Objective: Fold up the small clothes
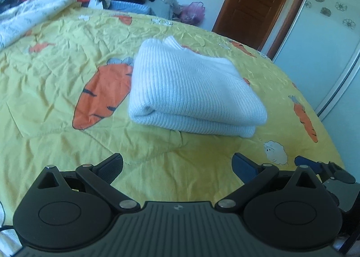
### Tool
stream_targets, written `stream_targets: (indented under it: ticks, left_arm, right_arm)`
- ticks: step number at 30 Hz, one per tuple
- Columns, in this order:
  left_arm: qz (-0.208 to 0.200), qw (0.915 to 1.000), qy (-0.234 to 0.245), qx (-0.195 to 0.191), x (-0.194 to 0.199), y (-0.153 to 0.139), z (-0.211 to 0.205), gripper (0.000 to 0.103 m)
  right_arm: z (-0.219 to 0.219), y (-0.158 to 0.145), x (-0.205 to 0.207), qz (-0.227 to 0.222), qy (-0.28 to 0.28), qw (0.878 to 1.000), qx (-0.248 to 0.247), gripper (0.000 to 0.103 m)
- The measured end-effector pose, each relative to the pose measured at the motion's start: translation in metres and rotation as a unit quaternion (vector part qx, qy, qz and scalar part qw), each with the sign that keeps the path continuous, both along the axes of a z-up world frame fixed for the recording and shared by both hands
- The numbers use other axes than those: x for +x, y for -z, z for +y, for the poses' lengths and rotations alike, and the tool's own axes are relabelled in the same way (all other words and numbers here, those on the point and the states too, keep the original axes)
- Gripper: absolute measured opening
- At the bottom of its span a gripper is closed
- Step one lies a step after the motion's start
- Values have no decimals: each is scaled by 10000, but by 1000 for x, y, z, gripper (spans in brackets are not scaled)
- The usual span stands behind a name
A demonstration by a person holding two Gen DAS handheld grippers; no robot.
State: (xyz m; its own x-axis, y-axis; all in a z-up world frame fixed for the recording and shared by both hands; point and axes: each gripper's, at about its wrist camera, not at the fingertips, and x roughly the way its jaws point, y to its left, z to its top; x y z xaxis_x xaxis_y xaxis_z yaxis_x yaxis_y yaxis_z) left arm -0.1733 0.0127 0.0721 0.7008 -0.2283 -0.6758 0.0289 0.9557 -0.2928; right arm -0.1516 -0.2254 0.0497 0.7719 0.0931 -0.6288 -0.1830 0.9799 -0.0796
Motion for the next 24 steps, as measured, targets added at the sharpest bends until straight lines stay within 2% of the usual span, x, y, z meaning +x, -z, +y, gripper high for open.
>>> stream_targets:
  ticks: [3,7,11,17,24]
  left_arm:
    - [-7,9999,35,-113,1,0,2,103]
    - [-285,9992,147,-219,-2,-4,3,103]
    - [-354,9992,190,-19,-5,-4,-3,103]
    - [-318,9995,12,-1,-7,-1,0,103]
    - [-546,9985,-30,75,-14,-4,3,103]
  right_arm:
    - [1,1,1,22,-35,10000,-35,103]
    - [3,2,0,22,-57,10000,-55,103]
    - [4,2,1,34,-71,9999,-66,103]
    - [3,3,2,49,-76,9999,-54,103]
    - [4,3,2,56,-78,9999,-37,103]
